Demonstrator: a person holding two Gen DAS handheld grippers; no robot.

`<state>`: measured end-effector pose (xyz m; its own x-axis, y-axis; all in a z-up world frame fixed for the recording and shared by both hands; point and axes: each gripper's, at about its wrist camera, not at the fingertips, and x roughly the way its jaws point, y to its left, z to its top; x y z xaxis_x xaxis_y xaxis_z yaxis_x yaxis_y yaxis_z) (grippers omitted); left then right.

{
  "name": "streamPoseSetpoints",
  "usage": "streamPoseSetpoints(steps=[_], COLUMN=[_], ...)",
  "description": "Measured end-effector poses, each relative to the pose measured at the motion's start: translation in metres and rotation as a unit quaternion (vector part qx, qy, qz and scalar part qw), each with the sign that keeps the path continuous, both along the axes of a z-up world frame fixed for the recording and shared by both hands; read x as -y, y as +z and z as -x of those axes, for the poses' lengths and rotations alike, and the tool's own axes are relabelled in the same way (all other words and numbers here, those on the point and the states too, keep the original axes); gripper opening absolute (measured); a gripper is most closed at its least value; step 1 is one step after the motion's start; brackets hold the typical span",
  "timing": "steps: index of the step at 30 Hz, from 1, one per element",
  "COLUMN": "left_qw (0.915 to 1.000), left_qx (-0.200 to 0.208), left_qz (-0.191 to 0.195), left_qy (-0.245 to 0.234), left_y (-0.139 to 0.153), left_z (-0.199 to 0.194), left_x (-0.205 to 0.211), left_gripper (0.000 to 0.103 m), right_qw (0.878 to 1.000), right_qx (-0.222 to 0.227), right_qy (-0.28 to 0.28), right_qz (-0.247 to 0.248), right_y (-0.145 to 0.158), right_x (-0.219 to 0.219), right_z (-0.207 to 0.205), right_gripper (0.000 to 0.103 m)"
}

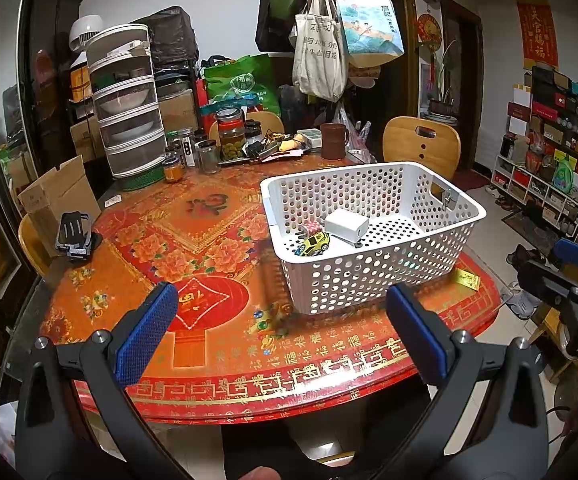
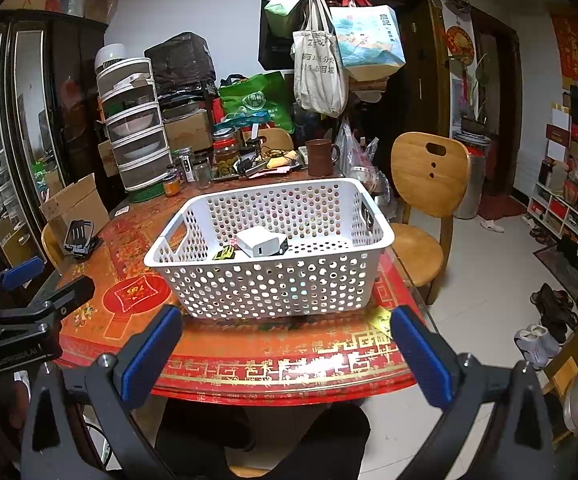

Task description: Organize rigid objects

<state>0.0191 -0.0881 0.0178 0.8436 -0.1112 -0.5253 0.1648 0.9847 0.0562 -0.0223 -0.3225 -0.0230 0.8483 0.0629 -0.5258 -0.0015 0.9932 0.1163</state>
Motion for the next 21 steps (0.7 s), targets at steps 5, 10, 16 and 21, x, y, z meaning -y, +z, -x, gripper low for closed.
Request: streamPoseSetpoints(steps=[5, 10, 16, 21], left_qw=[1.0000, 1.0000, 1.0000, 1.0000], left_qx=[0.001, -0.001, -0.002, -0.004], left_qz=[-0.002, -0.001, -0.001, 0.000], left_qy=[0.000, 0.001, 0.003, 0.004], left_y=[-0.0007, -0.0019, -0.0013, -0.0020], left_z=[-0.0005, -0.0021, -0.0033, -0.0033], left_x=[0.0008, 0.0021, 0.0039, 0.0046], left_gripper=[0.102, 0.103, 0.102, 0.102], right_qw=[1.000, 1.000, 1.000, 1.000], right_qx=[0.001, 0.002, 0.002, 0.002], right_qy=[0.002, 0.003, 0.005, 0.005], right_qz=[0.002, 0.005, 0.005, 0.006], right_y=[0.0006, 0.0012, 0.0018, 0.0018], right_x=[-0.0009, -0.0027, -0.0037, -0.0038], right_z=[0.0004, 0.0004, -0.0002, 0.0001], right_gripper=[0.103, 0.103, 0.103, 0.103])
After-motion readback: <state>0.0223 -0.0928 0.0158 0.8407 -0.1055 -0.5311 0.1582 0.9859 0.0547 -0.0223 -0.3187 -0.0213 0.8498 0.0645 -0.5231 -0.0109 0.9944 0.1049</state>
